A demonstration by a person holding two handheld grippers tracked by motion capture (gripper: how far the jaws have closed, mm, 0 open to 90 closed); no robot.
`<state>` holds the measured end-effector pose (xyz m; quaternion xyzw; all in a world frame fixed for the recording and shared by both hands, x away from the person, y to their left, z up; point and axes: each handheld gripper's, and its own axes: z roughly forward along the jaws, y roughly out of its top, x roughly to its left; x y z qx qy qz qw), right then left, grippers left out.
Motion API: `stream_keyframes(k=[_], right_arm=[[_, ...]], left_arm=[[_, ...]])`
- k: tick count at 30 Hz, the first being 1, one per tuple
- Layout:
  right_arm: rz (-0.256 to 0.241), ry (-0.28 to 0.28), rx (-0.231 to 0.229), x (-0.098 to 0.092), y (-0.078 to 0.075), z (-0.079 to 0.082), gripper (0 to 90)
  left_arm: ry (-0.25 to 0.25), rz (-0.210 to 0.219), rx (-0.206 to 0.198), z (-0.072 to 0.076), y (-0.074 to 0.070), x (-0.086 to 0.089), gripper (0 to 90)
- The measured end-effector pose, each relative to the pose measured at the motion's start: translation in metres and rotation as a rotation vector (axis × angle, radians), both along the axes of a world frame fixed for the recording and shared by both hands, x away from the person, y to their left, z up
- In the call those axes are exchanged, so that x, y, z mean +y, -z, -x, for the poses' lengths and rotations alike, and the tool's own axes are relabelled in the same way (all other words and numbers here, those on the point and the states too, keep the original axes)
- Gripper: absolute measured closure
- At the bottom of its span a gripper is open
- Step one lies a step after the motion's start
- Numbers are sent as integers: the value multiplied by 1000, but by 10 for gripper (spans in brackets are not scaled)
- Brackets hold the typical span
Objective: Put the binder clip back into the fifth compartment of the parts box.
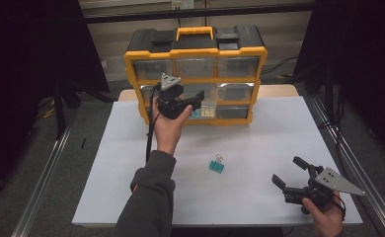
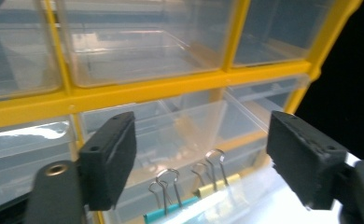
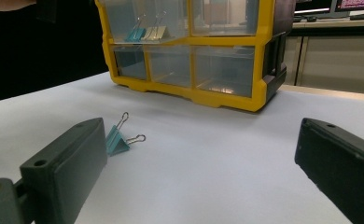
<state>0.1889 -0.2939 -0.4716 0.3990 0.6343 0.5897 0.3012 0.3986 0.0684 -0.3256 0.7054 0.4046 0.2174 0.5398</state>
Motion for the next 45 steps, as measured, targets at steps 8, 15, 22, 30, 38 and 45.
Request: stream_keyframes(k=[8,15,22,30,38,45], right_arm=[[2,0,3,1,0,0,21],[5,-3,5,1,0,1,21],[8,-5,1,2,0,0,20],[7,-3,2,2,0,0,21],[10,-10,4,2,0,0,20],[8,-8,5,3,1,0,21]], left_arm=[[75,-25,11,17,-1,-1,135],[112,-1,2,33,7,0,110],[154,8,15,47,13,4,85],[197,-14,34,60,33,4,60],[222,-48,79,67,59,0,53],[243,-81,120,70,78,-5,44]])
